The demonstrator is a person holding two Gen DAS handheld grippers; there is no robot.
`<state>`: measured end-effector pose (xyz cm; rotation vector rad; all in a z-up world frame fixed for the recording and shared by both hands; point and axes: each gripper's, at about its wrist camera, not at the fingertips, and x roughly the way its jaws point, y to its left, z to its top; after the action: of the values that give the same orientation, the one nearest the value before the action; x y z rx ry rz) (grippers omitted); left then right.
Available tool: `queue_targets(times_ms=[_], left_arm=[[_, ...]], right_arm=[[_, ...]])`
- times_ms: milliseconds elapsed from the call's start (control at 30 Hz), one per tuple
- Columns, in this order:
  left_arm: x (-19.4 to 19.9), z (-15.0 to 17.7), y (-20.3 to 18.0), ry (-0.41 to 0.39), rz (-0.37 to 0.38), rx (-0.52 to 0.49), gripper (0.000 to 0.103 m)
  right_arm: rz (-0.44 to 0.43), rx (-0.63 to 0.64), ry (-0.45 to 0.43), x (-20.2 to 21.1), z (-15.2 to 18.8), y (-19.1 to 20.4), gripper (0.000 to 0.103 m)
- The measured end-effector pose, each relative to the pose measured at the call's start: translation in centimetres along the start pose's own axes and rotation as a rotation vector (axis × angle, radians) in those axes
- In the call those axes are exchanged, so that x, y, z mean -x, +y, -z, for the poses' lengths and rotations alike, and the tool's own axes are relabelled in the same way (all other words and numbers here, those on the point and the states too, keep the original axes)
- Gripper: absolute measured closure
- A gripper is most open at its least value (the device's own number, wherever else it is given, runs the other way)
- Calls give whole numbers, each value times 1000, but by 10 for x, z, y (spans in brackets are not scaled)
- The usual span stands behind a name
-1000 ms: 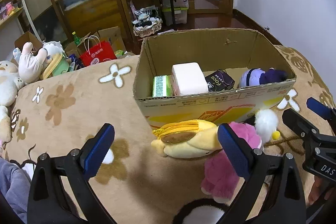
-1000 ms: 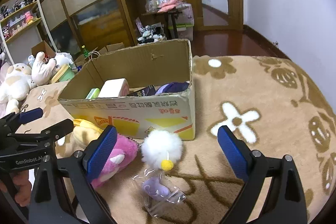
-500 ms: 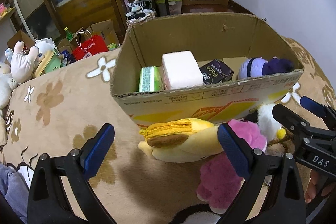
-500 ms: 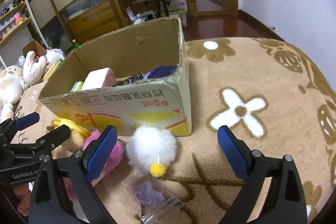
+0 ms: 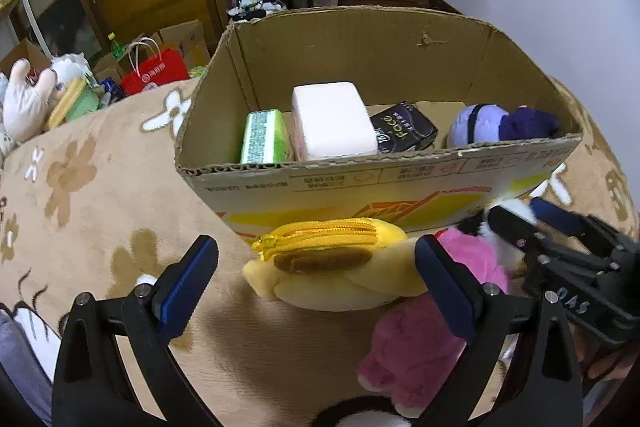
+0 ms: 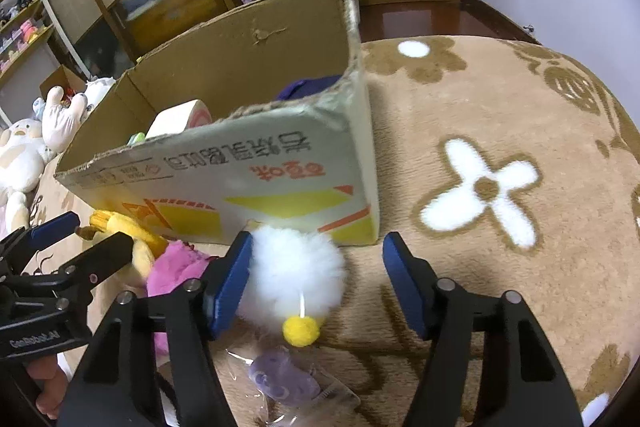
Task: Organize soft objects
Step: 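Grasp the yellow dog plush purse with the left tool while the right tool grasps the white pompom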
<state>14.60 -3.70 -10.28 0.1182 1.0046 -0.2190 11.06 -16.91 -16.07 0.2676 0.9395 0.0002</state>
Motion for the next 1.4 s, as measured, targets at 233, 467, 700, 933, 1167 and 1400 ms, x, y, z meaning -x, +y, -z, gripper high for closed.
queue_targets(times_ms=[233,467,700,933,1167,1400], left_arm=[[0,0,-3,4,30,-4,5],[-9,2,-5,29,23,-4,5],[-22,7,-5,73,44,-13,5],[-28,11,-5,93,62,-19,17],[-28,17,-16,78,34,-61,19],[-23,18,-16,68,35,-49,20]], right_arm=[[-23,12,14,-3,1,4,46],[-50,23,28,-6,2,8,59],[-47,32,72,-16,8,15,59],[-71,3,97,-23,7,14,59],[-97,-20,130,-30,7,8,60],[-57,27,105,-26,8,17,63]])
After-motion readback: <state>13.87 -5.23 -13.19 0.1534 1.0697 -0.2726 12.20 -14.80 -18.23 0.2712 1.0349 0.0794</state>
